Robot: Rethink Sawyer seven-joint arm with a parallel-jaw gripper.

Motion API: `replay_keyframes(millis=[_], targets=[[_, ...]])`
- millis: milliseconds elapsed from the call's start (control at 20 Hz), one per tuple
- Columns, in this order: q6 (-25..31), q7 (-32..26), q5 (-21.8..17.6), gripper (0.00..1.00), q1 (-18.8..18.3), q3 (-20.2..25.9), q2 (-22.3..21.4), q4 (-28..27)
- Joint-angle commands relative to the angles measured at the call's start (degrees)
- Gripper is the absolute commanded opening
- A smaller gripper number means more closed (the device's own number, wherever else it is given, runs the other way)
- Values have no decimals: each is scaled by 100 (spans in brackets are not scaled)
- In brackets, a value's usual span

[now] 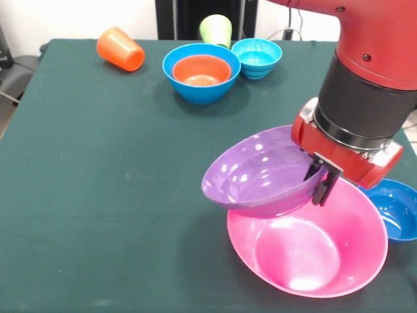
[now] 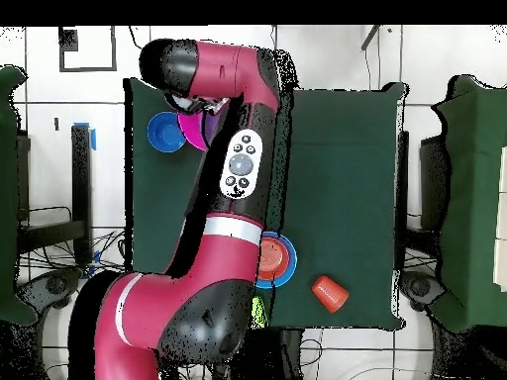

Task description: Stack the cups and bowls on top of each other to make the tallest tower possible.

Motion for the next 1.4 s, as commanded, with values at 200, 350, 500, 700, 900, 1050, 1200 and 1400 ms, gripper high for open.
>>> replay_keyframes(millis=[200,350,500,700,900,1050,1200,1400], targets=[[476,1597,200,0,250,96,17,93],[429,1656,252,0,285,67,42,100],[453,1729,321,0,314,-6,96,26],[508,1890,471,0,348,-135,179,-134],[462,1917,558,0,365,-212,220,-195],[419,1863,617,0,344,-294,290,-311],[274,1760,624,0,328,-359,342,-380],[183,1683,681,0,295,-418,429,-506]])
